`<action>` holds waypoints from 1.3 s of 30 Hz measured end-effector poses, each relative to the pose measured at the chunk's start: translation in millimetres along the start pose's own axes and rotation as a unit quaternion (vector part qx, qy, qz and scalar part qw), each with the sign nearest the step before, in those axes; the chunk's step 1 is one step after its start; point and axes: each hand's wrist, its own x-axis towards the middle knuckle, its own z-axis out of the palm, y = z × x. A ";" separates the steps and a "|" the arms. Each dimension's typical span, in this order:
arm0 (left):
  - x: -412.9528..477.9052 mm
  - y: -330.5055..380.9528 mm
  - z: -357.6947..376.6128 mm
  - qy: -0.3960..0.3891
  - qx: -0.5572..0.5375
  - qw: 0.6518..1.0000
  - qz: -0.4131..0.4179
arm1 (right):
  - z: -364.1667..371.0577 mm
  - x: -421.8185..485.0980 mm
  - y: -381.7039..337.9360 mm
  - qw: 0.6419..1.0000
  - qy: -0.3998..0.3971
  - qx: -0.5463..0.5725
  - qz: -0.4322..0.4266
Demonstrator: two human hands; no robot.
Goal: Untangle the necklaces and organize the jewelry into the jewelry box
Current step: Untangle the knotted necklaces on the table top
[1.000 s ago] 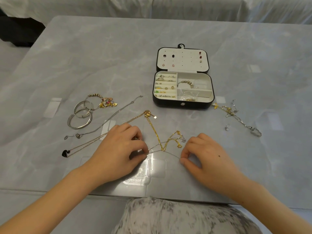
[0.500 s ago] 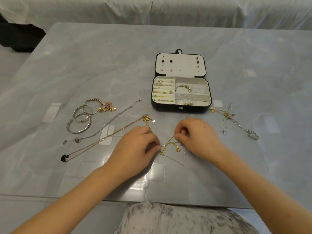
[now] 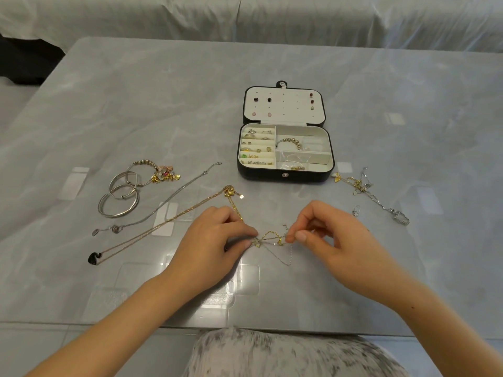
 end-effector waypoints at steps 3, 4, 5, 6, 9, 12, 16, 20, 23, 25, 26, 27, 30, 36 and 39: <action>-4.9 -3.1 2.3 0.013 0.014 1.000 0.025 | -0.1 -6.6 -2.1 0.999 0.001 0.038 0.004; -6.3 -3.9 2.7 0.018 0.018 0.999 0.029 | 0.4 -8.3 -2.2 0.999 0.002 0.044 0.003; -7.8 -4.2 3.1 0.022 0.025 0.999 0.033 | 1.0 -10.0 -2.4 0.999 0.003 0.051 0.006; -9.3 -4.8 3.3 0.024 0.035 0.998 0.037 | 1.7 -11.1 -2.1 0.998 0.007 0.059 0.011; -13.5 -7.9 3.0 0.019 0.079 0.996 0.044 | 3.7 -11.7 1.3 0.996 0.027 0.073 0.041; -16.5 -9.9 1.0 0.005 0.107 0.993 0.040 | 5.8 -9.4 3.5 0.992 0.035 0.095 0.075; -18.0 -12.2 -1.1 -0.010 0.130 0.991 0.035 | 4.9 -7.0 3.6 0.978 0.045 0.158 0.125; -18.8 -13.0 -2.4 -0.018 0.128 0.991 0.028 | 1.7 -3.3 -1.0 0.973 0.049 0.186 0.131; -19.5 -8.7 -1.7 0.016 0.084 0.996 0.010 | 0.6 0.4 -7.3 0.969 0.049 0.206 0.125; -17.7 -1.0 -0.9 0.054 0.044 0.998 -0.012 | 0.3 2.6 -12.0 0.968 0.043 0.215 0.120; -15.9 3.5 0.1 0.067 0.028 0.997 -0.024 | 0.5 3.7 -14.2 0.969 0.039 0.217 0.116; -13.4 8.2 1.4 0.072 0.017 0.997 -0.037 | 0.5 4.6 -16.4 0.969 0.035 0.219 0.110; -3.7 15.9 8.1 0.067 0.012 0.996 -0.056 | 0.3 8.1 -23.3 0.970 0.026 0.225 0.093; 8.2 21.7 9.7 0.023 0.004 0.997 -0.077 | -0.8 15.0 -34.7 0.974 0.012 0.219 0.063; 8.4 23.5 8.2 0.012 -0.021 0.996 -0.082 | -0.8 17.5 -40.6 0.972 0.009 0.226 0.056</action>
